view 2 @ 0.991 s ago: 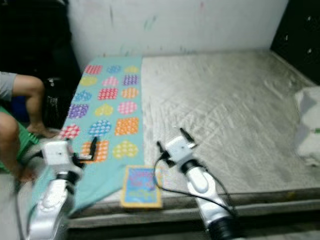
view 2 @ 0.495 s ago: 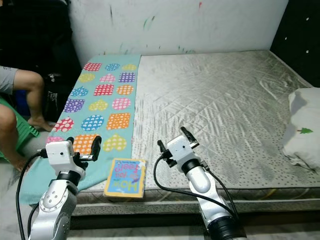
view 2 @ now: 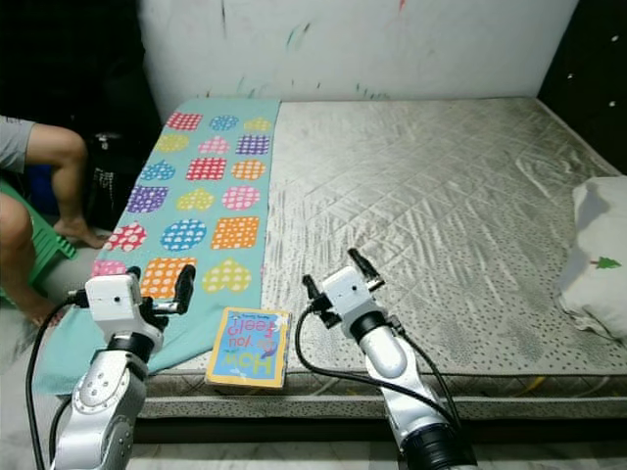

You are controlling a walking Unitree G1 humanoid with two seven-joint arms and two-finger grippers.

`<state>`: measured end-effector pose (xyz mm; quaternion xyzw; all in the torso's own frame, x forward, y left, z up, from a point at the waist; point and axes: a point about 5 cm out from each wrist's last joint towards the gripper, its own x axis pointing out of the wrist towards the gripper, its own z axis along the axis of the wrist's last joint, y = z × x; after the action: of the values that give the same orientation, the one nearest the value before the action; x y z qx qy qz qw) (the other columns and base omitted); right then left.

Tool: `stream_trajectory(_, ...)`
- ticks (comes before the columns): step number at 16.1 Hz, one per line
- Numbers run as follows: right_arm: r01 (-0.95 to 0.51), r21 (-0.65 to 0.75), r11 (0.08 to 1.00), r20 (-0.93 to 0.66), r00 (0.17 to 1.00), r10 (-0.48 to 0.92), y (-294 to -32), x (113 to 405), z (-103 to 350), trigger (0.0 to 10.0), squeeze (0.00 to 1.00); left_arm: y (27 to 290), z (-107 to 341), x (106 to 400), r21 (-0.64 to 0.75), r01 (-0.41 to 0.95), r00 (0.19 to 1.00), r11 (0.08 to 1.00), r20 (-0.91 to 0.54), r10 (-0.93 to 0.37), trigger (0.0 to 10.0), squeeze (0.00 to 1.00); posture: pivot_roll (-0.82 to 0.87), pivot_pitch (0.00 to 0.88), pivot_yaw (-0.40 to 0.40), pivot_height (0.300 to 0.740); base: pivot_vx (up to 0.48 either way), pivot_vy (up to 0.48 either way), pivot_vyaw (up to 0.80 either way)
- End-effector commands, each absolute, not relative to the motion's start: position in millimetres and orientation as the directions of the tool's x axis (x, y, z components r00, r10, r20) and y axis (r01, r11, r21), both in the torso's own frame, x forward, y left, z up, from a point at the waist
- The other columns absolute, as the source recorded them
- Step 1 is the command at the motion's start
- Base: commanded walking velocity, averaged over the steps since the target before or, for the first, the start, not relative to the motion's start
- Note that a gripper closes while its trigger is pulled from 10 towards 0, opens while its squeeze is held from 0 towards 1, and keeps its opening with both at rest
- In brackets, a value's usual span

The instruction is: Clean up the room

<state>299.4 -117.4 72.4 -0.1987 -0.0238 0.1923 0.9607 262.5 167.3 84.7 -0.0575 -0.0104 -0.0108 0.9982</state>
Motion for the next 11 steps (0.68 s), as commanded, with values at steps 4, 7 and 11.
stream_trajectory(4, -0.357, -0.393, 0.847, -0.007, 0.923, 0.386, -116.3, 301.2, 76.7, 10.0, 0.0, 167.0, 87.6, 262.1, -0.101, 0.046, 0.998, 0.994, 0.041, -0.042, 10.0, 0.0, -0.12, 0.0, 0.04, 0.74, 0.301, 0.0, -0.6)
stream_trajectory(7, -0.358, -0.395, 0.846, -0.007, 0.922, 0.387, -116.4, 301.2, 76.7, 10.0, 0.0, 167.9, 85.1, 262.6, -0.118, 0.027, 0.999, 0.993, 0.022, -0.025, 10.0, 0.0, -0.12, 0.0, 0.04, 0.74, 0.096, 0.0, -0.21)
stream_trajectory(11, -0.359, -0.401, 0.843, -0.006, 0.921, 0.389, -116.5, 301.1, 76.6, 10.0, 0.0, 167.1, 84.0, 263.7, -0.129, 0.009, 1.0, 0.992, 0.015, -0.008, 10.0, 0.0, -0.12, 0.0, 0.041, 0.74, 0.0, 0.0, 0.0)
